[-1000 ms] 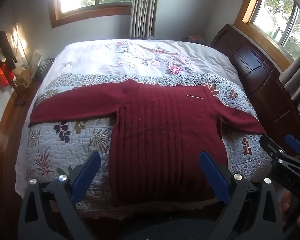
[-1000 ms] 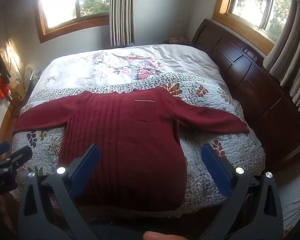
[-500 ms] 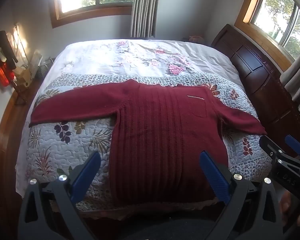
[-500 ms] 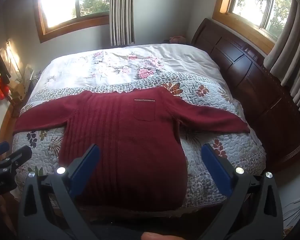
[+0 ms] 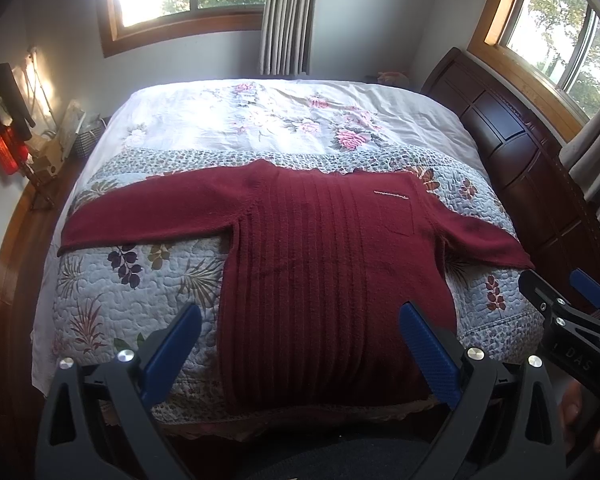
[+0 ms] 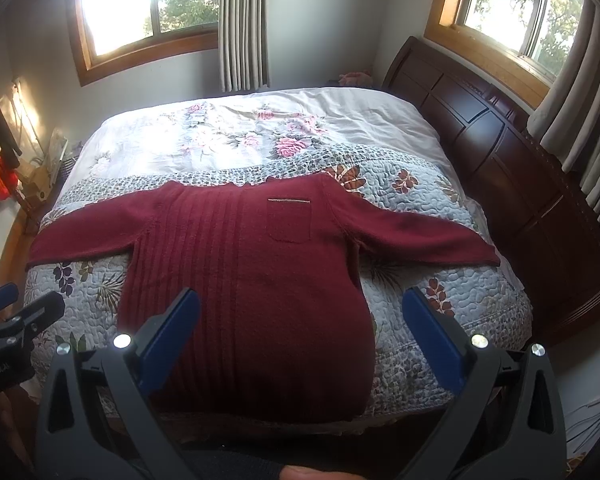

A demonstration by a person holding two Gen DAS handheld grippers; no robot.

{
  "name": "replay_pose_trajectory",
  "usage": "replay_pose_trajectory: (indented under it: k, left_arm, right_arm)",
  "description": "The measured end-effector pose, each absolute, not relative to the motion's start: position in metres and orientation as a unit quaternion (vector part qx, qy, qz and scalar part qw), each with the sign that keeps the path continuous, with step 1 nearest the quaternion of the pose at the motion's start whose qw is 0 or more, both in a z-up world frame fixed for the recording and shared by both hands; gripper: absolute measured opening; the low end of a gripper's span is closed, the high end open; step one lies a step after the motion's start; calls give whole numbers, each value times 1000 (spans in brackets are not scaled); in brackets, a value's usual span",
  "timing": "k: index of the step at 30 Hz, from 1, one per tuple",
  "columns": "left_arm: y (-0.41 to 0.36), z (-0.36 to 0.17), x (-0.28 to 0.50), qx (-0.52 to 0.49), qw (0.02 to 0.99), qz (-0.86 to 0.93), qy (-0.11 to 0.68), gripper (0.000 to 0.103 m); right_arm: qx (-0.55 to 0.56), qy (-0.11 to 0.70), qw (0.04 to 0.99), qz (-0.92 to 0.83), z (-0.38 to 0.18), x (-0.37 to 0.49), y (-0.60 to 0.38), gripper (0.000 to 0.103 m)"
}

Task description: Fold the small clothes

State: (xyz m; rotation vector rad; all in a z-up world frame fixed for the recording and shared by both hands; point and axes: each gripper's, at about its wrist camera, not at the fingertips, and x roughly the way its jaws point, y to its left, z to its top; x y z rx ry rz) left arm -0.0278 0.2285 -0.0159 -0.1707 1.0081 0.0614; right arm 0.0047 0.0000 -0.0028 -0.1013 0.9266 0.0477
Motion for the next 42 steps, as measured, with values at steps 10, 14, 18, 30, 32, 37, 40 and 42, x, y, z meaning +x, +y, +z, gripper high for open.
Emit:
replay_pose_trajectory:
  k: [10,14,18,30,32,37,40,42]
  left_arm:
    - [227,-16,-29,-81,872,30,482,99]
    - [227,-15,-30,-81,873,31,481,99]
    - [228,-14,-30,-80,873,32,479,99]
    - [226,-12,-29,-78,874,32,479,99]
    - [226,-12,-29,-78,874,32,479,99]
    - [226,-11,-27,-77,874,32,478,99]
    - [226,-11,-27,-77,874,32,478,99]
    - [226,-11,-27,-78,874,32,478,99]
  right_arm:
    - [-49,447,893,26,-4,3,-3,100]
    - [-50,446,893,27,-3,3,-1,100]
    - [-51,445,893,27,-2,4,0,100]
    - [-53,444,894,26,0,5,2,100]
    - [-53,444,894,26,0,5,2,100]
    - [-53,444,894,26,1,5,2,100]
    - [-52,444,894,26,1,5,2,100]
    - [-53,444,894,26,1,5,2,100]
